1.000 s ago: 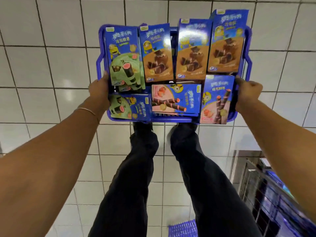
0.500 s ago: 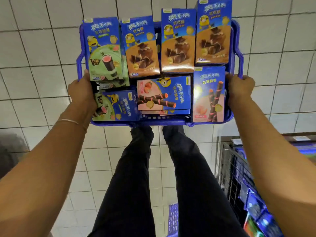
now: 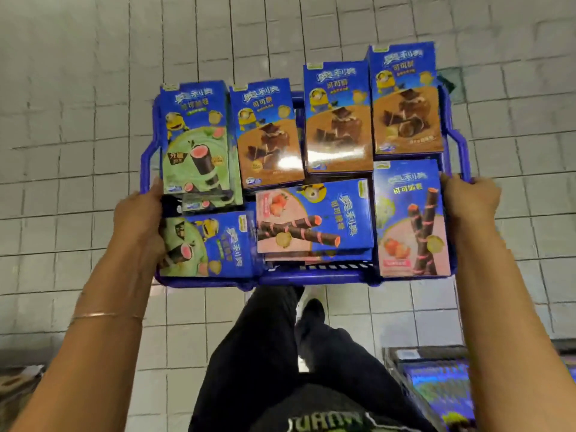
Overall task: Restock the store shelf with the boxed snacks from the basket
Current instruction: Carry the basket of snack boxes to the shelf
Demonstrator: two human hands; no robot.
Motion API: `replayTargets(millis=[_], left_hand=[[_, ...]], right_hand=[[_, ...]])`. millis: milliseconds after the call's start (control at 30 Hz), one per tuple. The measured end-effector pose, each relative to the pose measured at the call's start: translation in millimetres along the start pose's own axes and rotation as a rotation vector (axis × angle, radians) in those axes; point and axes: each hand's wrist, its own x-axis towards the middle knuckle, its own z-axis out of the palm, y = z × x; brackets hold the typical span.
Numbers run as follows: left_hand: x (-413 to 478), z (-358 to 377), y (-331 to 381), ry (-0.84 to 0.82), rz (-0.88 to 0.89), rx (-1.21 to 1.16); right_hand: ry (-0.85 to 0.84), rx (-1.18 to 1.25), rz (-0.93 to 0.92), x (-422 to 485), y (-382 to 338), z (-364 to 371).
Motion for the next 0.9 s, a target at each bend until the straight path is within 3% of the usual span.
replayTargets(millis=[533, 900], left_hand=[[74.0, 210.8, 284.3, -0.13, -0.001, -0.016], [138.8, 423.6, 478.4, -0.102, -0.002, -0.063]], right_hand=[[0.065, 0.131, 0.056, 179.2, -262.3, 50.6], [0.002, 0.157, 0.098, 417.2, -448.9, 141.0]])
